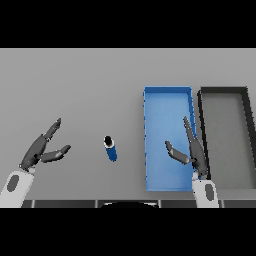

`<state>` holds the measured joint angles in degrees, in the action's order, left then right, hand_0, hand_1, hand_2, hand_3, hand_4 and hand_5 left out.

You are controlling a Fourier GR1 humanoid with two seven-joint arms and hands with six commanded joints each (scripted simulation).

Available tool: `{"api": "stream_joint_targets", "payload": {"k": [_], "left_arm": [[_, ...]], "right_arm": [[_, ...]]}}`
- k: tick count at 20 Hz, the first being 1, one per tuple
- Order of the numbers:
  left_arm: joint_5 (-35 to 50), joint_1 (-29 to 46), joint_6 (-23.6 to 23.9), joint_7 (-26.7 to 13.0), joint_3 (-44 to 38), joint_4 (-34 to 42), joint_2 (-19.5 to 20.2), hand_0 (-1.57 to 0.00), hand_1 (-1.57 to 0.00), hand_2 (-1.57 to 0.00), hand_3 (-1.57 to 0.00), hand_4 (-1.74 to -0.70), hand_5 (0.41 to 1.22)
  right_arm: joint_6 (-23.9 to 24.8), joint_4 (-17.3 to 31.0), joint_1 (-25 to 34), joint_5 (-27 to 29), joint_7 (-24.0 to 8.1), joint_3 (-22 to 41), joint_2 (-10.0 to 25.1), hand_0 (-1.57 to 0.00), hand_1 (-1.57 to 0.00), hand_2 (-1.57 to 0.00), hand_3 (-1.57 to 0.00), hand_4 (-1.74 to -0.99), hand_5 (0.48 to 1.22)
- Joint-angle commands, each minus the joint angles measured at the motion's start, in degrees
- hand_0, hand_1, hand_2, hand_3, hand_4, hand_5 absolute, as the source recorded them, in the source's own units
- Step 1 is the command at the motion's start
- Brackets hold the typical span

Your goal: Pick up the blue pipe and place it into the blue bin.

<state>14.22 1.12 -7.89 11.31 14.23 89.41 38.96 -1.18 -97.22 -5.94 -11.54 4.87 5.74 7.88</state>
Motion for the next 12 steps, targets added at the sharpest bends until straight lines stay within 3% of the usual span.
{"api": "stream_joint_targets", "payload": {"k": [1,3,9,12], "left_arm": [[0.1,-0.4,-1.2,-1.4,1.1,0.9,0.2,0.0,0.0,0.0,0.0,-1.03,0.549],[-0.6,0.7,-3.1,-2.3,3.7,2.8,-0.2,0.0,0.0,0.0,0.0,-1.07,0.522],[-6.1,-0.6,-3.8,-6.7,11.3,4.7,-4.7,0.0,0.0,0.0,0.0,-1.14,0.455],[-7.1,-2.0,-3.6,-7.5,13.0,3.1,-8.0,0.0,0.0,0.0,0.0,-1.15,0.451]], "right_arm": [[-0.2,-0.2,0.3,0.5,0.8,-0.2,0.0,0.0,0.0,0.0,0.0,-1.179,0.616],[-0.7,-0.4,-0.8,0.6,1.6,-0.2,0.5,0.0,0.0,0.0,0.0,-1.174,0.616],[-0.5,-1.1,0.4,1.0,-1.6,-0.2,0.0,0.0,0.0,0.0,0.0,-1.195,0.617],[-0.5,-0.4,-0.2,0.9,0.4,-0.3,-0.2,0.0,0.0,0.0,0.0,-1.213,0.625]]}}
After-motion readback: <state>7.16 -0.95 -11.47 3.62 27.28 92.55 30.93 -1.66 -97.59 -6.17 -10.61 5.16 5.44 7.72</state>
